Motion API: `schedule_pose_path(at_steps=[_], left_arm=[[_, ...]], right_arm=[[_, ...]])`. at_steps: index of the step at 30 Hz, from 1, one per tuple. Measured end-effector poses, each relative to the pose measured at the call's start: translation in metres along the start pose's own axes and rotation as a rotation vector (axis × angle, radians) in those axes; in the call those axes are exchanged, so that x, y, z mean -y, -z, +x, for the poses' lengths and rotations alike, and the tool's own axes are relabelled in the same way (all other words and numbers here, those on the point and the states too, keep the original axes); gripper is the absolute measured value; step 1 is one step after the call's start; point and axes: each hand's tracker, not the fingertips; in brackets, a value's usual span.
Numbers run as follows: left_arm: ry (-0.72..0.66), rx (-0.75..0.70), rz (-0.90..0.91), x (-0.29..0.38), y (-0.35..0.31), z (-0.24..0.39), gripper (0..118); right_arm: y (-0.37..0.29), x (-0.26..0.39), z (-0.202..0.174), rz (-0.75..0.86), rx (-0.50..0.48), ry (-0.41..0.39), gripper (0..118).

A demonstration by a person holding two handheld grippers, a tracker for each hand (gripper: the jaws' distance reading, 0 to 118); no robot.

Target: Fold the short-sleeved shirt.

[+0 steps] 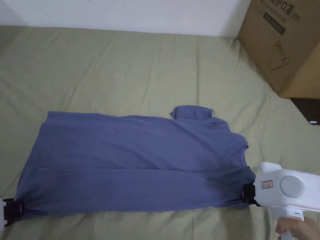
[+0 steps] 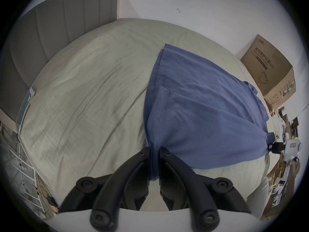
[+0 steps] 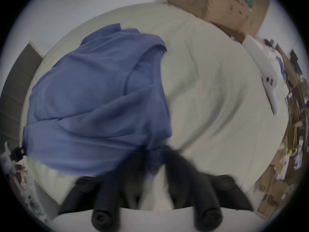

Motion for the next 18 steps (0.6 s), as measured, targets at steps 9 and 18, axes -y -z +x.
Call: schedule_pose_path(at_steps=[9,18], left_arm=[[0.053,0.022,0.038,0.009,-0.044,0.003,4],[0.074,0.002,-0.084,0.076,-0.038,-0.013,4]], right_arm=[[-0.058,0.023,0.023,0.048,-0.040,0.113,12],[-0.046,0.107,0.053,-0.041,-0.037,0.178,18]])
